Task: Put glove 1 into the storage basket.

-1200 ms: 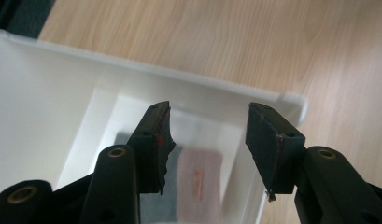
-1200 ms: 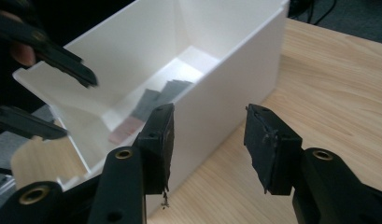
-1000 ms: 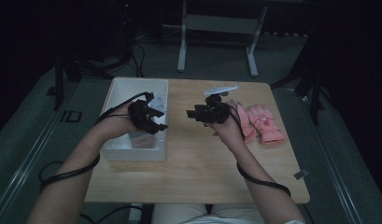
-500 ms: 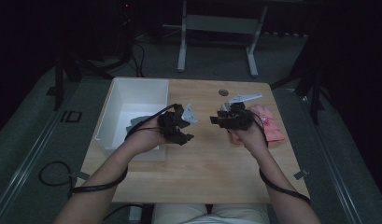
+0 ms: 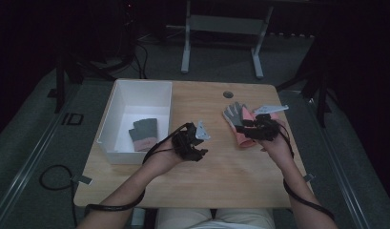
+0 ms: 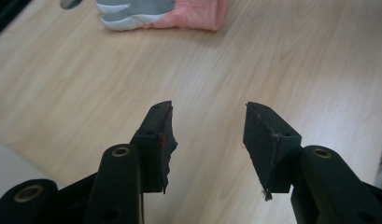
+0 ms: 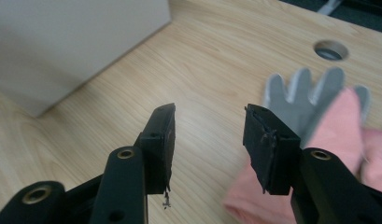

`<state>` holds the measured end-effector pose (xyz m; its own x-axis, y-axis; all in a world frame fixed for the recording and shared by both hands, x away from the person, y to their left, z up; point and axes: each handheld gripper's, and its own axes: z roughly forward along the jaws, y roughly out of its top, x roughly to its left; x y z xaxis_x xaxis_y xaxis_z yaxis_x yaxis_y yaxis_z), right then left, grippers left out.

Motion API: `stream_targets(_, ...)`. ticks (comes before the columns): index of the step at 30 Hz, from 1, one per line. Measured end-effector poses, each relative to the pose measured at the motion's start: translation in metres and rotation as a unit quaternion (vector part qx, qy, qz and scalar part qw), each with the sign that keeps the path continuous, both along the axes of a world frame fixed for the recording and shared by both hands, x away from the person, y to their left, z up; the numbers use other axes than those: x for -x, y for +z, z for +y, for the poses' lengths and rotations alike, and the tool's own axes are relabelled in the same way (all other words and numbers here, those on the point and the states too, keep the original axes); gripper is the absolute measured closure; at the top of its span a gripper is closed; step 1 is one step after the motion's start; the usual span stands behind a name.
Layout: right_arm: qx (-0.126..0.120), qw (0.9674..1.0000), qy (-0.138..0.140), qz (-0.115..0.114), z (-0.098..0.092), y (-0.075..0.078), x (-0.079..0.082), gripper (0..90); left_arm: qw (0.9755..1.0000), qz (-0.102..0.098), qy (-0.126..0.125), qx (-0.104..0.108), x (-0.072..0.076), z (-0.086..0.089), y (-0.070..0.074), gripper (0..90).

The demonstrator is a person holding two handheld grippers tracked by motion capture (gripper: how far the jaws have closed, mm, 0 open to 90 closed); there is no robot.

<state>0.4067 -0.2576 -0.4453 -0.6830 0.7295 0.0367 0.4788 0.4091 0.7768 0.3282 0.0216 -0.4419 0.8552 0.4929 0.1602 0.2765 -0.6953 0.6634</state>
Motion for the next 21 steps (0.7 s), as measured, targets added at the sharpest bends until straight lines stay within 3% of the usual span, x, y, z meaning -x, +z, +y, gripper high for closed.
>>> stream_targets(1, 0.0, 1.0, -0.006, -0.003, -0.007, -0.003, 0.001, 53.8, 0.9999, -0.002, 0.005, 0.011, 0.005, -0.002, -0.01, 52.0)
stream_targets(3, 0.0, 0.9999, -0.013, -0.005, -0.015, -0.006, 0.001, 53.9, 0.9998, -0.009, 0.013, 0.014, 0.01, -0.004, -0.017, 51.1)
stream_targets(5, 0.013, 0.9996, -0.024, 0.001, -0.02, -0.008, 0.0, 54.9, 0.9998, -0.015, 0.009, 0.01, 0.016, -0.007, -0.024, 50.4)
stream_targets(8, 0.015, 0.9994, -0.032, 0.006, -0.026, -0.01, -0.002, 55.2, 0.9998, -0.018, 0.006, 0.002, 0.021, -0.009, -0.032, 47.1)
stream_targets(9, 0.02, 0.9993, -0.033, 0.001, -0.031, -0.012, -0.003, 55.1, 0.9995, -0.025, 0.018, 0.001, 0.027, -0.01, -0.04, 47.0)
stream_targets(10, 0.02, 0.9993, -0.033, 0.001, -0.031, -0.012, -0.003, 55.1, 0.9995, -0.025, 0.018, 0.001, 0.027, -0.01, -0.04, 45.1)
stream_targets(12, 0.023, 0.9994, -0.027, -0.006, -0.034, -0.013, -0.005, 55.0, 0.9996, -0.017, 0.018, 0.013, 0.03, -0.01, -0.048, 42.1)
stream_targets(13, 0.032, 0.9991, -0.023, -0.014, -0.036, -0.015, -0.008, 55.1, 0.9993, -0.015, 0.02, 0.03, 0.034, -0.011, -0.058, 41.1)
stream_targets(14, 0.034, 0.999, -0.022, -0.017, -0.037, -0.017, -0.01, 55.1, 0.9993, -0.015, 0.02, 0.03, 0.034, -0.011, -0.058, 40.1)
stream_targets(15, 0.033, 0.999, -0.021, -0.019, -0.038, -0.018, -0.013, 55.2, 0.9989, -0.003, 0.026, 0.038, 0.037, -0.011, -0.069, 37.9)
stream_targets(20, 0.042, 0.9986, -0.017, -0.028, -0.035, -0.027, -0.023, 56.0, 0.9979, 0.004, 0.04, 0.05, 0.043, -0.01, -0.086, 24.2)
stream_targets(21, 0.051, 0.9982, -0.016, -0.025, -0.031, -0.032, -0.029, 56.6, 0.9971, 0.014, 0.04, 0.063, 0.046, -0.006, -0.095, 22.0)
